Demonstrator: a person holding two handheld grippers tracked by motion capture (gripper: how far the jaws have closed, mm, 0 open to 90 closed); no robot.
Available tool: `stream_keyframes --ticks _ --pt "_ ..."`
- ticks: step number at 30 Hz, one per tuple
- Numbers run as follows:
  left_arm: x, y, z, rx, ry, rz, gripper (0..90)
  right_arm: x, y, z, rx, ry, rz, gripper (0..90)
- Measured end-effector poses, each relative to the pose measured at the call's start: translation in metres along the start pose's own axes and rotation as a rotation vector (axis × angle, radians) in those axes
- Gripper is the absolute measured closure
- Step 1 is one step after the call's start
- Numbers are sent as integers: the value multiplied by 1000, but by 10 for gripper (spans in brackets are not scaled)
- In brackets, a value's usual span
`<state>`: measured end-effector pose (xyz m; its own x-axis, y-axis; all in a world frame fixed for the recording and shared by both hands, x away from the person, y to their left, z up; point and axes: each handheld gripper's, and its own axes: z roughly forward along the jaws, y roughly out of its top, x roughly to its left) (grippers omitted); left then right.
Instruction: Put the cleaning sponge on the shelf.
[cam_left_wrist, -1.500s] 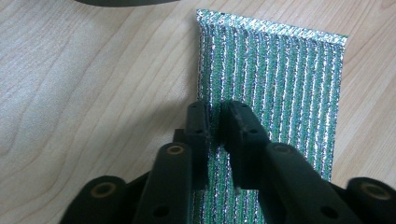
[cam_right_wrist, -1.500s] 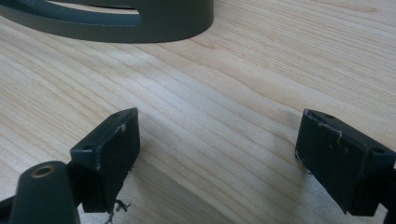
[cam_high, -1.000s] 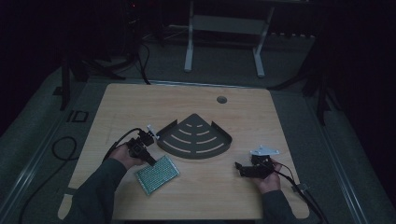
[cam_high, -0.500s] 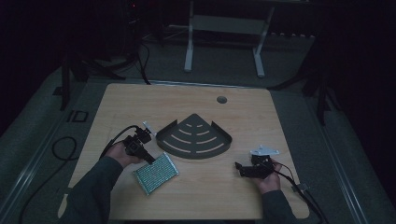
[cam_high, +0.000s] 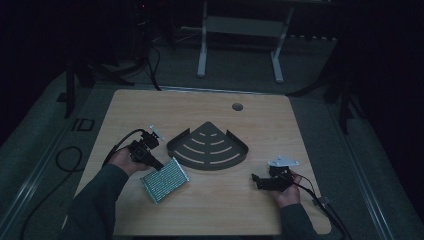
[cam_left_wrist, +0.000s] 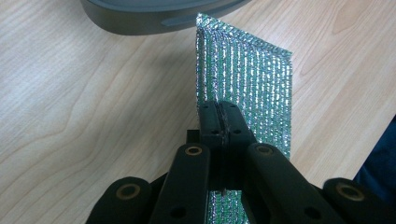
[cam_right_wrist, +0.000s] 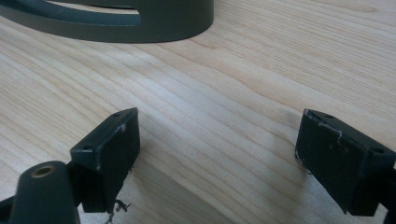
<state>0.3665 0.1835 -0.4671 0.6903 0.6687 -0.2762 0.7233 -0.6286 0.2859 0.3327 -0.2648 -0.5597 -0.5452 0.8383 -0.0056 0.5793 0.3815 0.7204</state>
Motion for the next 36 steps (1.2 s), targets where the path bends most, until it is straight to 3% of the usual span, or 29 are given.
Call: stream_keyframes --ticks 15,36 --pt "-4 12 -26 -32 44 19 900 0 0 0 0 0 1 135" --pt "-5 33 -45 -53 105 17 900 0 0 0 -1 3 -4 135"
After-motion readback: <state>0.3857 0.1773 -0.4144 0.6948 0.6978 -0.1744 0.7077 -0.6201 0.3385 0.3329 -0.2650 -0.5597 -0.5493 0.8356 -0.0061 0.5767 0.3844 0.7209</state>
